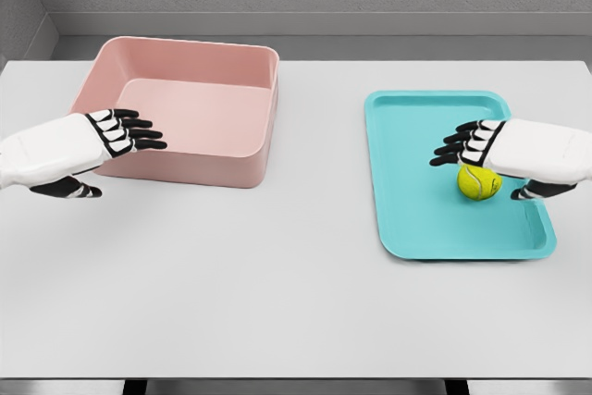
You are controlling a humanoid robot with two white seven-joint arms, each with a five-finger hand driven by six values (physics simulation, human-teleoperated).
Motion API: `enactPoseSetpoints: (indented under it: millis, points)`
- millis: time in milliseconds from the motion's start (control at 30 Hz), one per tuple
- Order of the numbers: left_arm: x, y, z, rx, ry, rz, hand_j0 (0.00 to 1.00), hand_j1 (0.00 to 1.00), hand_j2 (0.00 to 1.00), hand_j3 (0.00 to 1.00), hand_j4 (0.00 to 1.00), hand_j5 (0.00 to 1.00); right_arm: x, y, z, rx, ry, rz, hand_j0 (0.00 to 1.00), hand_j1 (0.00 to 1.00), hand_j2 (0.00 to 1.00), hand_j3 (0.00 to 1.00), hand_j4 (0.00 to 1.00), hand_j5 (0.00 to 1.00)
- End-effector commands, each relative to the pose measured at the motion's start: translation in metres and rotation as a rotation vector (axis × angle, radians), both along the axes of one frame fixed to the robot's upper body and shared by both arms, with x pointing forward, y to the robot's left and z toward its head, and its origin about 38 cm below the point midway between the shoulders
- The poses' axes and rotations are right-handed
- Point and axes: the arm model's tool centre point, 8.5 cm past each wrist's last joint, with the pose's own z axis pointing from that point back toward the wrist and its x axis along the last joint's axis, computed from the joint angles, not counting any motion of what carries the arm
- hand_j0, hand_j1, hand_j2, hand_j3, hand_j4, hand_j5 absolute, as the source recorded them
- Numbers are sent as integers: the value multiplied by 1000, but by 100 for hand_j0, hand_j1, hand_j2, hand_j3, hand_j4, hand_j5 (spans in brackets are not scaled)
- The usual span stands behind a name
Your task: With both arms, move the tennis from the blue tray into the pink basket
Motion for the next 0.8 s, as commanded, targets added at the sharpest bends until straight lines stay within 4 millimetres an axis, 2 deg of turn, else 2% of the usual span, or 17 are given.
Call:
enactPoseSetpoints:
  millis: [0,133,267,400,500,767]
  points:
    - [0,0,1,-5,0,2,100,100,100,100,100,100,7,0,-3,70,-30,-23,100,100,100,100,100,100]
    - [0,0,0,-5,1,2,100,100,100,100,100,100,23,-17,-26,107,24,-109,100,100,100,100,100,100]
    - [0,0,0,-7,3,2,100,100,100,100,100,100,26,-30,-36,62,72,-148,100,100,100,100,100,100]
    - [-1,0,-1,-5,6,2,100,100,100,100,100,100,24,-32,-39,31,94,-147,100,100,100,100,100,100]
    - [-2,0,-3,-7,12,2,100,100,100,100,100,100,26,-36,-50,25,120,-165,99,99,99,99,99,99]
    - [-2,1,-3,-5,12,3,100,100,100,100,100,100,35,-30,-69,44,159,-179,99,99,99,99,99,99]
